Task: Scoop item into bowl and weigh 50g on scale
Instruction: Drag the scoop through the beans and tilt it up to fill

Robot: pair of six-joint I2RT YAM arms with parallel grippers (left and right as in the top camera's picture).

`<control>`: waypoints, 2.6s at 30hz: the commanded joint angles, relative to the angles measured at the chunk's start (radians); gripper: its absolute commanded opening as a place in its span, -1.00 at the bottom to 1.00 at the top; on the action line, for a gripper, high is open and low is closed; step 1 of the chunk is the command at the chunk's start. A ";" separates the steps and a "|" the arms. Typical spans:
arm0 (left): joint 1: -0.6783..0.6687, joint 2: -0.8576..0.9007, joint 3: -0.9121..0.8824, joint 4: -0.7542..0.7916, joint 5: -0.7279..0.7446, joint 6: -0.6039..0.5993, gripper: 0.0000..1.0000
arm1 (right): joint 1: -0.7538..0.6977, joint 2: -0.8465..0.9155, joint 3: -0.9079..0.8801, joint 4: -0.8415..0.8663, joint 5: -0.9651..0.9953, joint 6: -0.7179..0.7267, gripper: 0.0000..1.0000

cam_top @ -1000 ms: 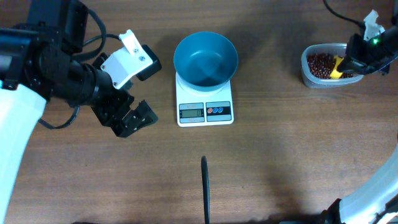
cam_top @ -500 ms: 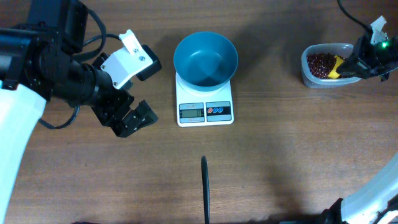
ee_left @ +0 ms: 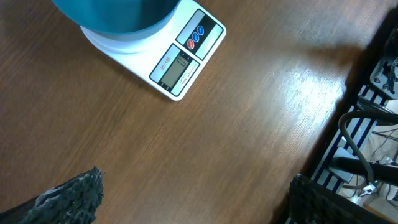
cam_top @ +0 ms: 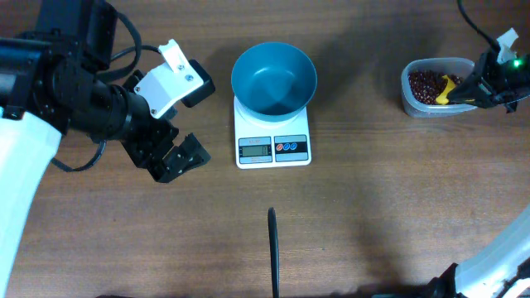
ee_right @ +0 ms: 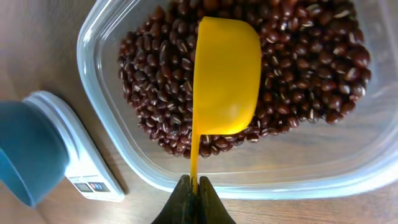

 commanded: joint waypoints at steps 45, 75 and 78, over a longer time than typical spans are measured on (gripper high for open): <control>-0.003 -0.018 0.016 0.000 0.017 0.020 0.97 | -0.099 0.112 -0.016 -0.113 -0.408 -0.385 -0.92; -0.003 -0.018 0.016 0.000 0.017 0.020 0.97 | -0.242 0.119 -0.160 -0.071 -0.658 -0.458 -0.92; -0.003 -0.018 0.016 0.000 0.017 0.020 0.97 | -0.249 0.119 -0.160 -0.074 -0.660 -0.499 -0.92</control>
